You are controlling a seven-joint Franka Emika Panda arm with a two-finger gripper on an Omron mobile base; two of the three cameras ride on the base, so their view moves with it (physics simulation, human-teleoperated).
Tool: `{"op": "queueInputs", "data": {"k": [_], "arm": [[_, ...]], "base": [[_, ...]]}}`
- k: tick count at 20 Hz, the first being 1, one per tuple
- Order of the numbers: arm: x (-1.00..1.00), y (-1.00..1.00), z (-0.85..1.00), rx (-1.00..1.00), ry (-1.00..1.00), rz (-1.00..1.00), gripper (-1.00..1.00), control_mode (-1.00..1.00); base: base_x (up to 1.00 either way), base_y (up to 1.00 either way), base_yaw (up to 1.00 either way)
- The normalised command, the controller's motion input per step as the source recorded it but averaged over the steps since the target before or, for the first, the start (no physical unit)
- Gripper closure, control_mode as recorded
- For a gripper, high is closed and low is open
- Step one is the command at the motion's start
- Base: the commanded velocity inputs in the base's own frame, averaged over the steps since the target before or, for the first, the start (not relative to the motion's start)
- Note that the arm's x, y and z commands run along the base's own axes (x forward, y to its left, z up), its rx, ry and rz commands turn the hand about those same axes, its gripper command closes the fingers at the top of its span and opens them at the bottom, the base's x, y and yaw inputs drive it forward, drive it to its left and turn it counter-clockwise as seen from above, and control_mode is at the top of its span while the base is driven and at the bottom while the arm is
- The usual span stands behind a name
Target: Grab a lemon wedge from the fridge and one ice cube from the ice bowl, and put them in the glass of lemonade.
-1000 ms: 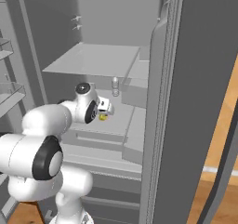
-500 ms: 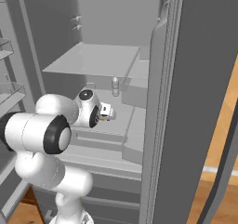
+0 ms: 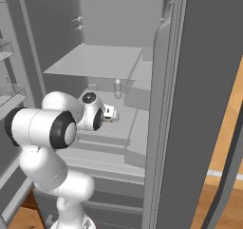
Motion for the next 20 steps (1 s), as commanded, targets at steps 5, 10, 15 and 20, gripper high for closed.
{"op": "queueInputs", "data": {"k": [5,10,15,20], "arm": [[0.01,0.0,-0.07,-0.01,-0.03,0.0,1.0,-1.0],[-0.18,0.0,0.0,0.0,-0.02,0.0,1.0,-1.0],[-0.82,0.0,0.5,0.0,-0.41,0.0,1.0,-1.0],[-1.0,0.0,1.0,0.01,-0.35,-0.01,1.0,-1.0]], "base": [[0.0,0.0,0.0],[0.0,0.0,0.0],[0.0,0.0,0.0],[0.0,0.0,0.0]]}}
